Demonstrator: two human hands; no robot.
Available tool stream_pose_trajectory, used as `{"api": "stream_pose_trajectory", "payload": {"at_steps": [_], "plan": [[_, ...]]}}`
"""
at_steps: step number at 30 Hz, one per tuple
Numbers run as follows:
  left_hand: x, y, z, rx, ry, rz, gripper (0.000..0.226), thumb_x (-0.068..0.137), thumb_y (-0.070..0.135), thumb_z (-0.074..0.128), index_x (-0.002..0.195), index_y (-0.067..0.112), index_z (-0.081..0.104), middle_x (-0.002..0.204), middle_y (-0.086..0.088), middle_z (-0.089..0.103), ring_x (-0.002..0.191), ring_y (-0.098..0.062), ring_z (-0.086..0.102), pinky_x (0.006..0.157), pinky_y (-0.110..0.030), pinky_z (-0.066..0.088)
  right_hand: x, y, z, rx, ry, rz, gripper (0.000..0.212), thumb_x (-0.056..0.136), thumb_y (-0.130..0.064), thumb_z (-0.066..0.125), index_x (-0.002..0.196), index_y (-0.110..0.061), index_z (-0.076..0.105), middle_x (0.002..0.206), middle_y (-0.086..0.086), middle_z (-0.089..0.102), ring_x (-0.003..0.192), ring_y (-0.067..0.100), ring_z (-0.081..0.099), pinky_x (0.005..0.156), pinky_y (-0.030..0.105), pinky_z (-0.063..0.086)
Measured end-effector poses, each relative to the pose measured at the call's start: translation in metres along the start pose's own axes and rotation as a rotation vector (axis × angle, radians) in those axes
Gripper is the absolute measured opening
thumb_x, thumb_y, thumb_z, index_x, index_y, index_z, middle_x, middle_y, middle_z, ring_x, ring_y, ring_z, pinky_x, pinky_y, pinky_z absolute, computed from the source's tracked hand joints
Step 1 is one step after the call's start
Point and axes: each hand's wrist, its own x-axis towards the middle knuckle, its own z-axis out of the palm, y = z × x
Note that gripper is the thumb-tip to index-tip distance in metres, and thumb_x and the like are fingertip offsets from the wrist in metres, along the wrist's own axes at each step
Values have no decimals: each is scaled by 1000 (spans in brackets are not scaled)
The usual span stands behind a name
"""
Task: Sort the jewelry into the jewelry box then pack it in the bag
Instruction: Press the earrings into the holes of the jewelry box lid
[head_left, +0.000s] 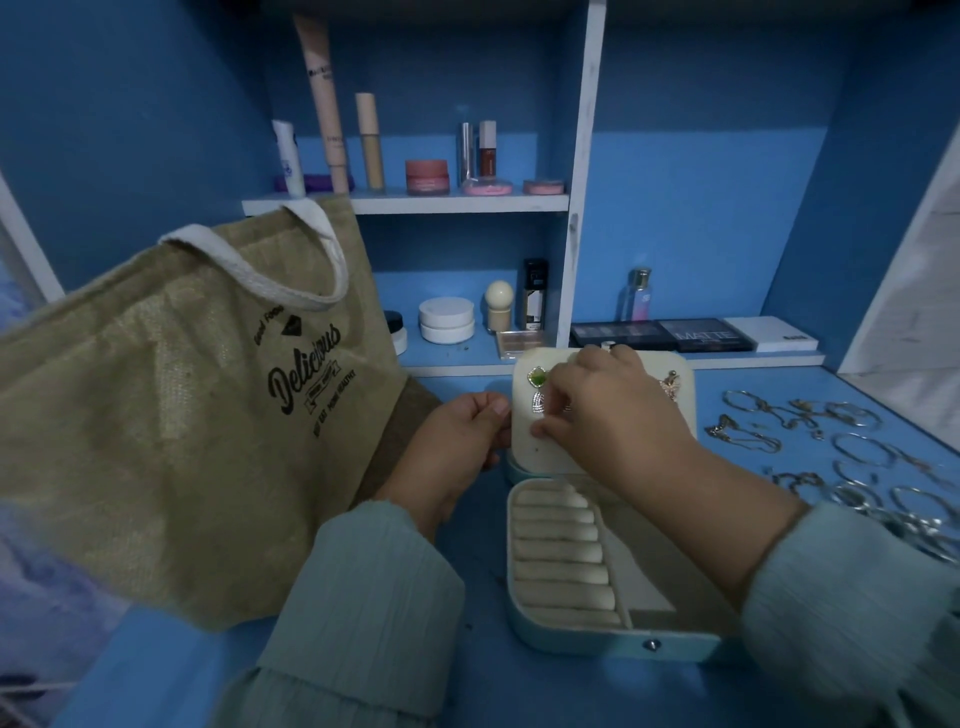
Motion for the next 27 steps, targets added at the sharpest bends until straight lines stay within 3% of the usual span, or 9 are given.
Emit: {"api": "stream_pose_trajectory", "payload": {"at_steps": [3, 6, 8, 10, 13, 16, 19, 21, 27], "plan": [[0, 0, 0, -8, 2, 1, 23, 99, 19, 40, 84, 17, 57, 78, 1, 62, 72, -8, 55, 59, -18, 41, -3, -1, 3, -35, 167, 13, 53, 66, -42, 77, 107, -16, 56, 111, 7, 49, 105, 30, 42, 83, 38, 40], [0, 0, 0, -25, 3, -2, 22, 99, 18, 40, 84, 18, 56, 80, 1, 62, 72, -7, 56, 54, -13, 40, -2, -1, 4, -69, 267, 74, 86, 31, -45, 90, 106, -13, 62, 102, 15, 57, 87, 39, 55, 71, 44, 48], [-1, 1, 0, -16, 0, -9, 21, 99, 19, 40, 87, 18, 57, 84, 0, 64, 75, -8, 57, 55, -14, 40, 0, -1, 3, -123, 267, 88, 102, 31, -50, 89, 121, -15, 57, 118, 17, 55, 102, 43, 54, 81, 50, 46], [-2, 2, -1, -14, -8, -12, 20, 99, 19, 40, 89, 18, 57, 84, 2, 65, 73, -6, 58, 58, -16, 40, 0, 0, -2, -147, 191, 97, 108, 52, -57, 80, 142, -20, 33, 144, 10, 33, 130, 36, 31, 104, 48, 28], [-4, 4, -2, 5, -24, -10, 20, 99, 20, 41, 89, 18, 59, 84, 2, 66, 75, -7, 58, 61, -18, 41, 0, 8, -7, -77, 109, 85, 105, 65, -64, 68, 146, -24, 14, 145, -1, 27, 134, 24, 20, 111, 38, 13], [-6, 3, -3, 0, -41, -15, 19, 98, 20, 43, 90, 19, 61, 88, 1, 67, 79, -8, 59, 61, -18, 41, -2, 8, -8, -94, 110, 88, 95, 62, -64, 69, 138, -20, 31, 131, 1, 43, 125, 26, 34, 109, 40, 19], [-9, 4, -5, -14, -66, -17, 19, 98, 19, 45, 90, 20, 62, 85, 3, 68, 77, -5, 59, 61, -17, 40, -7, 11, 2, -157, 290, 52, 84, 43, -60, 80, 109, -12, 60, 98, 8, 60, 95, 34, 57, 95, 50, 40], [-10, 4, -6, -18, -82, -18, 20, 97, 19, 46, 88, 20, 63, 85, 3, 69, 79, -7, 58, 62, -18, 40, -11, 11, 6, -171, 396, 35, 76, 37, -59, 81, 94, -12, 63, 85, 8, 60, 81, 33, 59, 89, 49, 44], [-13, 3, -13, -111, -168, -71, 17, 94, 18, 49, 88, 21, 64, 90, 3, 70, 86, -6, 61, 64, -15, 41, -28, 4, 8, -211, 536, 35, 66, 39, -53, 83, 83, -12, 58, 78, 6, 54, 74, 29, 54, 84, 45, 39]]}}
